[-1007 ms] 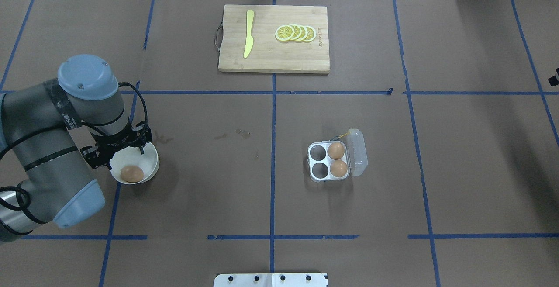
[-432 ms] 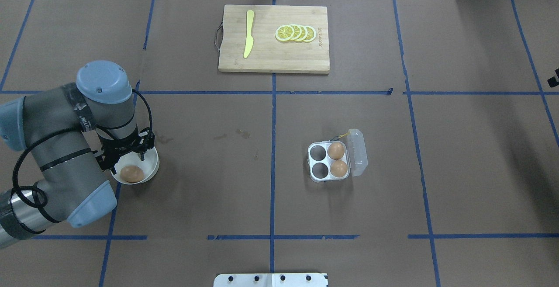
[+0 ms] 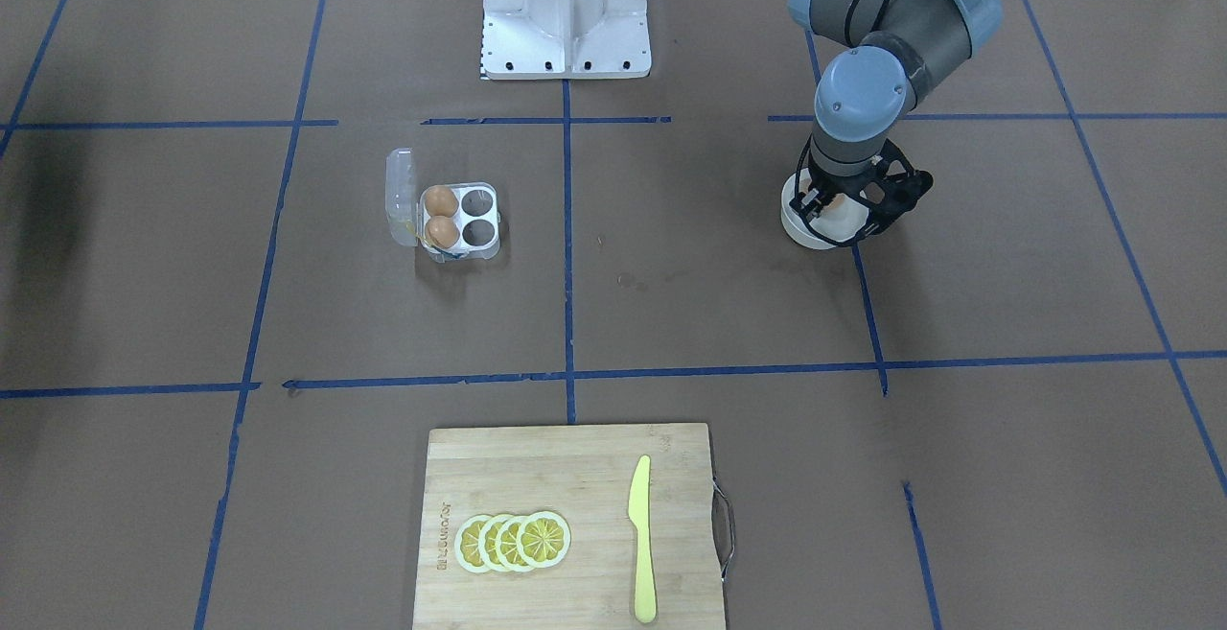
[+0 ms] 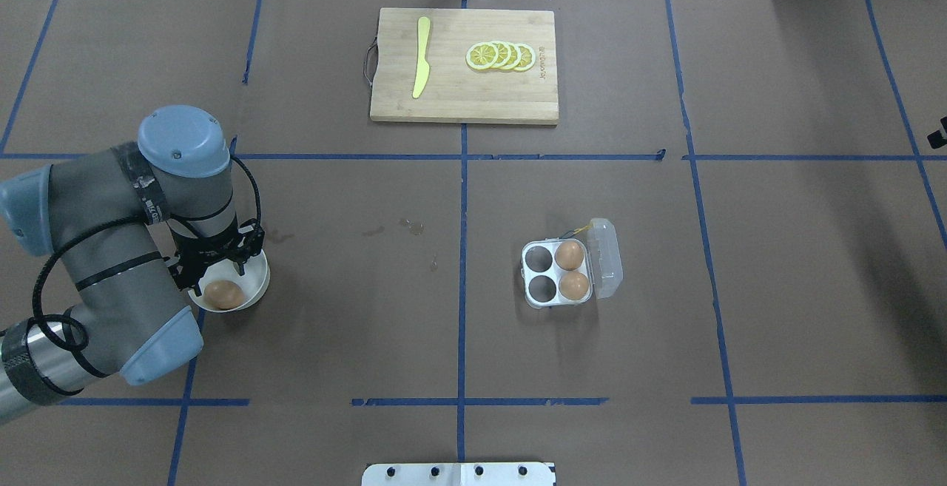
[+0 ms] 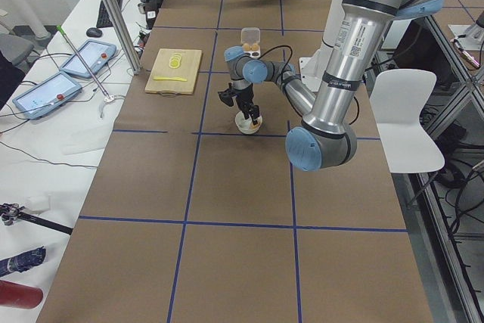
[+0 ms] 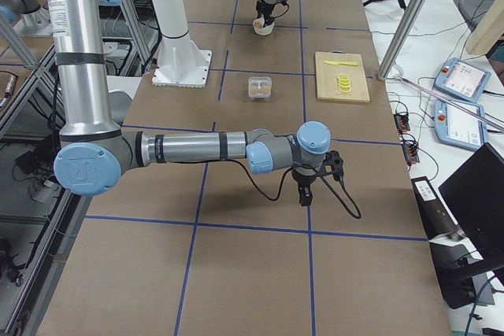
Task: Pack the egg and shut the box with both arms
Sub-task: 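Lower the left gripper into the bowl and close it on the egg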
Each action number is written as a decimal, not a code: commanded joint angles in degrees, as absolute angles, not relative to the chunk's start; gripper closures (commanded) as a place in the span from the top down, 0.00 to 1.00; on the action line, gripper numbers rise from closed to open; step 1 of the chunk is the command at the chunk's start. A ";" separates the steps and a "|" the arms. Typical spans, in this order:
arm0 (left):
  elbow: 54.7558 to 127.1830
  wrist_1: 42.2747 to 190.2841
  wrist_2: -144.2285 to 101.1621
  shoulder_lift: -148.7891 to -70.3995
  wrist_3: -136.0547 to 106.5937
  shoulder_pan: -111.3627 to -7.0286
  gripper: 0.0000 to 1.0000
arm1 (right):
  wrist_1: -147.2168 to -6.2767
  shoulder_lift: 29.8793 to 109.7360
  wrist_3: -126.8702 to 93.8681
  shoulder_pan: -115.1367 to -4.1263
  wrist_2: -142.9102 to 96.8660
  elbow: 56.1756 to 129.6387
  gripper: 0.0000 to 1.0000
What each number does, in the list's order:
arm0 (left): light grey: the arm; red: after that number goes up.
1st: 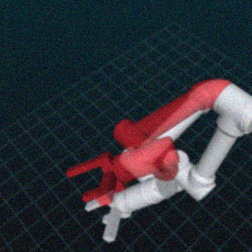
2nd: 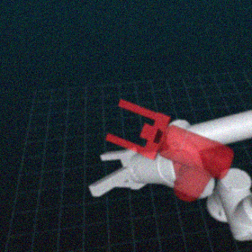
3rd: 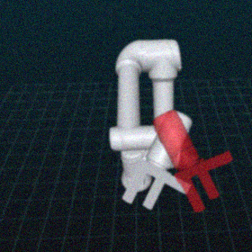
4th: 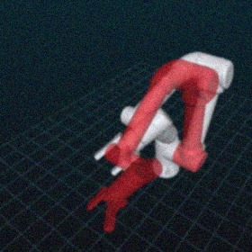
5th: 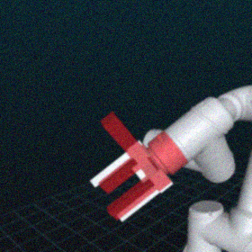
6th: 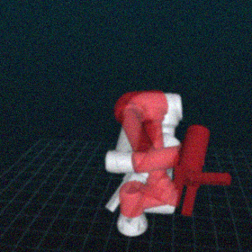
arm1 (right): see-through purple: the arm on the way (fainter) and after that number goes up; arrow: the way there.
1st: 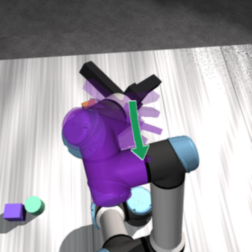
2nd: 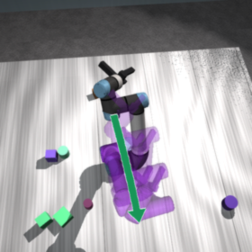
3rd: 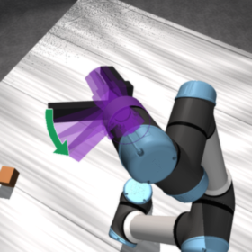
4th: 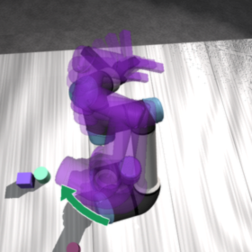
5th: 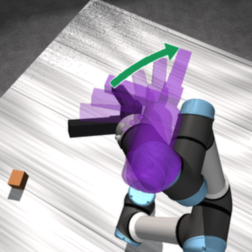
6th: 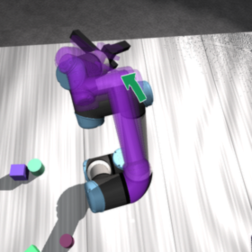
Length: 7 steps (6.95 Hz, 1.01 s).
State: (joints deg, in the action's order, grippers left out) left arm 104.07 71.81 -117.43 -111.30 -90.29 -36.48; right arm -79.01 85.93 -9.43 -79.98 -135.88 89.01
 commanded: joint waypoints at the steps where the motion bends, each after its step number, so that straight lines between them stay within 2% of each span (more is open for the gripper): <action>1: 103.89 71.81 -117.42 -111.44 -90.26 -36.21 0.66 | -79.01 85.96 -9.40 -79.98 -136.05 88.95 1.00; 7: 103.01 71.89 -117.42 -111.45 -90.00 -35.25 0.64 | -79.01 86.04 -9.40 -79.98 -136.05 88.51 1.00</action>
State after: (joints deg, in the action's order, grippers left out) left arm 103.10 71.87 -117.42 -111.43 -90.10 -35.68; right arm -79.01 86.04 -9.40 -79.98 -136.06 88.67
